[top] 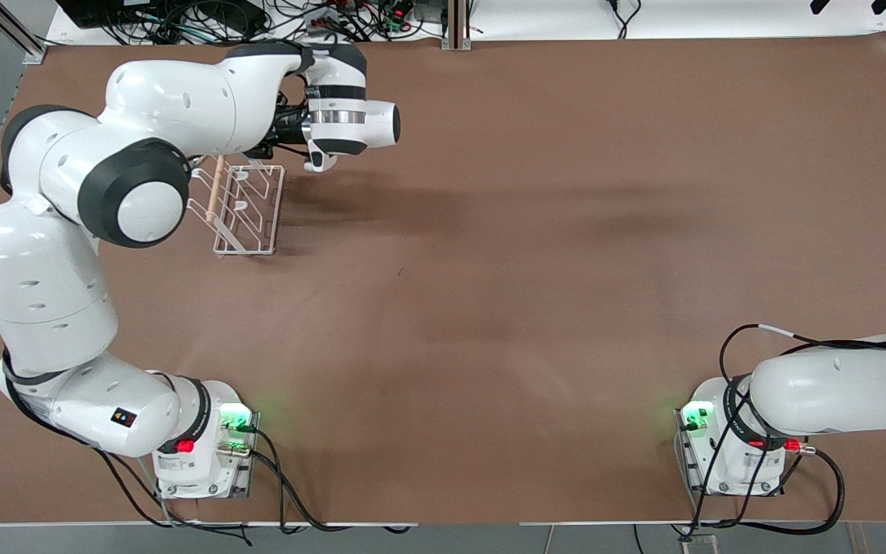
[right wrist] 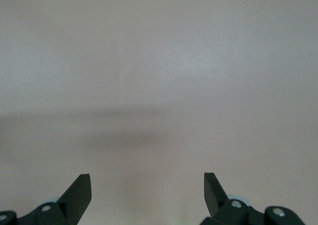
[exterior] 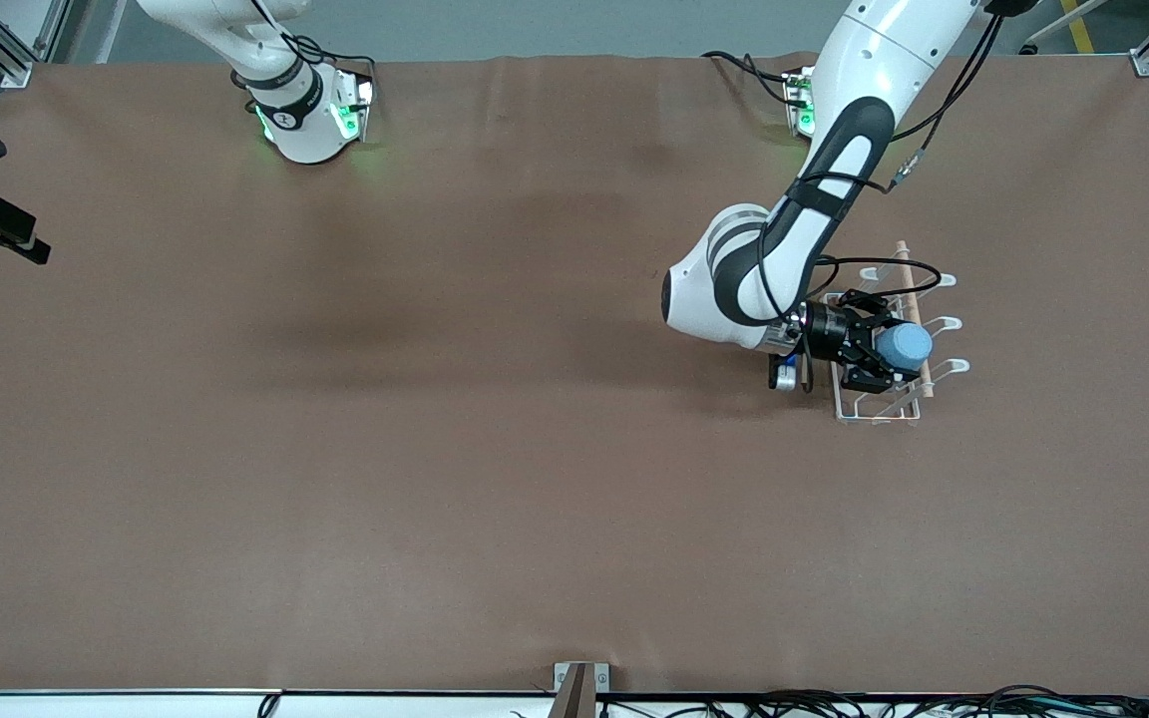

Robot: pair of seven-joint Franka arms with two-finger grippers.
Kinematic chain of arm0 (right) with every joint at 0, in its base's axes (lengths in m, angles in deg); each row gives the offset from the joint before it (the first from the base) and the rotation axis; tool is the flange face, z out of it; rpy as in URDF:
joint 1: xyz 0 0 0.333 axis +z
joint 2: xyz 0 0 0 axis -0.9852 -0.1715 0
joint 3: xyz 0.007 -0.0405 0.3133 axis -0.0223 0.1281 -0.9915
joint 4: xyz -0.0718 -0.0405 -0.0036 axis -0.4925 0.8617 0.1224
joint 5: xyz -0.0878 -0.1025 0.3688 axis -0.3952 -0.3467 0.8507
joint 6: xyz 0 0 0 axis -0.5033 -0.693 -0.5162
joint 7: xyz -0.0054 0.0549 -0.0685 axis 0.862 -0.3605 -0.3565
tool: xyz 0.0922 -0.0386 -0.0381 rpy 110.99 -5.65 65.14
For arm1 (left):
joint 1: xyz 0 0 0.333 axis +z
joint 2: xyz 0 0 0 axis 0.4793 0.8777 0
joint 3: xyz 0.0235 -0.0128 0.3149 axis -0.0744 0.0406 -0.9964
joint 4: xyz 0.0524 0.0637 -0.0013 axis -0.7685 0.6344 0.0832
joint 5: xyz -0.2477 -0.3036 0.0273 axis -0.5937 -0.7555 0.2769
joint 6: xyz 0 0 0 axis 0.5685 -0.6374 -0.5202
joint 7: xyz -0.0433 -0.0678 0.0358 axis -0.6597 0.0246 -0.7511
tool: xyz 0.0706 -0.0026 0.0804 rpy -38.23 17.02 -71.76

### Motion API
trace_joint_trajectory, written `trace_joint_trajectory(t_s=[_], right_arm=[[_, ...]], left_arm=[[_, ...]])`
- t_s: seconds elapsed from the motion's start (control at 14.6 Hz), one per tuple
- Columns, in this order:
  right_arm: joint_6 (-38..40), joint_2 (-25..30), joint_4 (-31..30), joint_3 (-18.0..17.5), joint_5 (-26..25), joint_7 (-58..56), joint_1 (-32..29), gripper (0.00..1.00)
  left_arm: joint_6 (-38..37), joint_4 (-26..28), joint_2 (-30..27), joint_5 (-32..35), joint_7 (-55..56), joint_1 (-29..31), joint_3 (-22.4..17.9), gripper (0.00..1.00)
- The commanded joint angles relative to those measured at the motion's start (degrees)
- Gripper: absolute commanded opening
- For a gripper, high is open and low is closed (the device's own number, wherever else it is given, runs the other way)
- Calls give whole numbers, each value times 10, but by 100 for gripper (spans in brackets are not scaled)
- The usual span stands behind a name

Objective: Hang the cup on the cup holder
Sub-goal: 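Lower the cup onto a rack hook with the left gripper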

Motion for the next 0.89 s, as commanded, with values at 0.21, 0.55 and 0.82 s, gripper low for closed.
trace_joint_trajectory(t_s=[0.21, 0.55, 0.82], right_arm=[[-7, -2, 6, 1, -14, 9, -9, 100], [-11, 1, -6, 1, -14, 9, -10, 100], [-12, 2, -5, 0, -14, 9, -6, 100]], left_arm=[[-7, -9, -4, -32, 113, 2, 3, 100], [-9, -131, -25, -228, 284, 26, 3, 100], [-30, -247, -42, -378, 372, 53, 1, 100]])
